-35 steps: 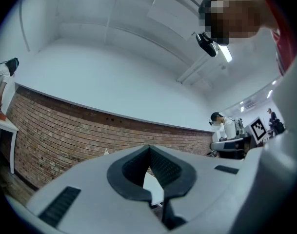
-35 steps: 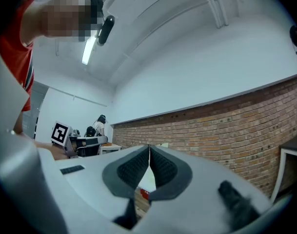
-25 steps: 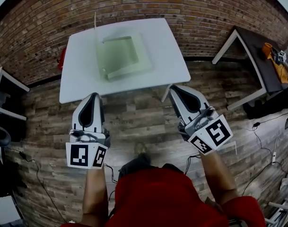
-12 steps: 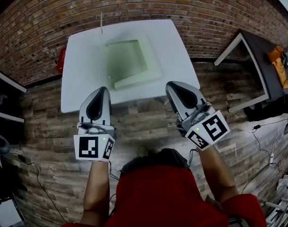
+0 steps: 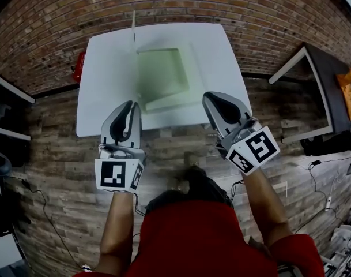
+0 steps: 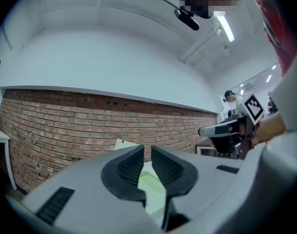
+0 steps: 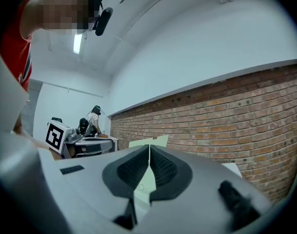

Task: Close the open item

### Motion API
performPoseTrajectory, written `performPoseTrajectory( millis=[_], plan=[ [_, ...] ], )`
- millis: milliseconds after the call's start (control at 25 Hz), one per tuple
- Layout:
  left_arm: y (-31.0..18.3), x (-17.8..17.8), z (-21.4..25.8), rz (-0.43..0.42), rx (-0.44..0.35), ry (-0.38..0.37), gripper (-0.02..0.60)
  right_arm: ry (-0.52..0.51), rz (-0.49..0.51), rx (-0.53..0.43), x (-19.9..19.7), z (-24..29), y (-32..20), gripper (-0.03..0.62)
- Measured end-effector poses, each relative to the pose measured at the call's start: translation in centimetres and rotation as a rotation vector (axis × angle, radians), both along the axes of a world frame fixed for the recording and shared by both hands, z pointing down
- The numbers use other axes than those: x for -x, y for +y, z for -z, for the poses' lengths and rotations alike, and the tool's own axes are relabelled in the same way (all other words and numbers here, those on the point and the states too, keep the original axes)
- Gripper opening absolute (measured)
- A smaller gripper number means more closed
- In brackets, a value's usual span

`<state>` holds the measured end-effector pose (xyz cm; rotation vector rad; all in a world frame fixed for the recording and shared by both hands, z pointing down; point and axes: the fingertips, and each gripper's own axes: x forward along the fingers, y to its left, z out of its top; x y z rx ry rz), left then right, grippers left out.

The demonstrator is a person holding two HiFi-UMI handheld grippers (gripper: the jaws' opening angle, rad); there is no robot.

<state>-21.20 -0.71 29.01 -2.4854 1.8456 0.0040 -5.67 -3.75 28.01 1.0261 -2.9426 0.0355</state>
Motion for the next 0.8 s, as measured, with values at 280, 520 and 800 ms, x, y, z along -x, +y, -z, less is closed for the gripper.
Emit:
performPoseTrajectory(
  millis=[280,520,800],
  plan=[
    [-2.8,-0.2,-0.4,-0.009,0.003,0.003,0.198,0.005,0.043,0.019,0.3,-0.8,-3.7,0.032],
    [-5.9,-0.1,-2.4,0.040,0.069,-0.013,0.245,0.051,0.077,0.039,-0.1,-2.6,-6.8,0.032],
    [-9.6,0.0,-4.2,0.092,0.125,-0.049,0.258,0.148,0.124,0.060,-0.6,-5.4,-10.6,0.032]
  ],
)
